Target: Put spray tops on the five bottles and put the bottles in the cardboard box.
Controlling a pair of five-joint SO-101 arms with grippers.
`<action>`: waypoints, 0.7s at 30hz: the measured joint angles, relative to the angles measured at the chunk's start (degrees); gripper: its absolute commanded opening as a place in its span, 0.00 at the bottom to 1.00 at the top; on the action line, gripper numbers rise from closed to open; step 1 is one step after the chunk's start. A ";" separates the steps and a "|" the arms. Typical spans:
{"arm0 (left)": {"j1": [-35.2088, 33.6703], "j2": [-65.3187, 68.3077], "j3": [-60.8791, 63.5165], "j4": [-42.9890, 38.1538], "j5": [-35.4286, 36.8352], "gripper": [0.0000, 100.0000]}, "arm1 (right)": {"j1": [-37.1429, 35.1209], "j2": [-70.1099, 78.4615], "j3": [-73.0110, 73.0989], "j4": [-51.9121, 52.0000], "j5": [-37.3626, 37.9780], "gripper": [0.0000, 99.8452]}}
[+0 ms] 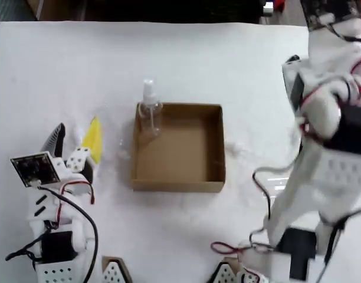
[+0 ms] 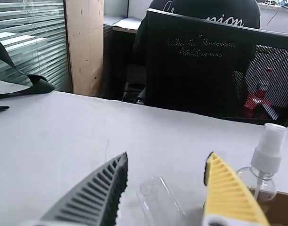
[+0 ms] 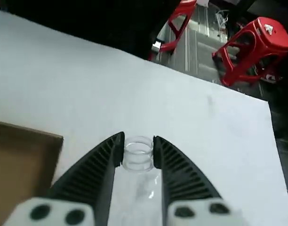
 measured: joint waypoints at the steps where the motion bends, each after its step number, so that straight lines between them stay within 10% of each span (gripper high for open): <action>1: 0.00 0.00 -1.14 1.41 0.00 0.25 | -0.88 -1.85 0.79 0.00 -1.32 0.02; 14: 7.21 -0.62 -18.46 21.89 0.00 0.25 | -29.36 -30.68 25.32 -9.14 -6.07 0.02; 21: 22.07 -0.88 -23.30 28.04 0.00 0.25 | -33.49 -42.81 46.07 -23.91 -12.13 0.02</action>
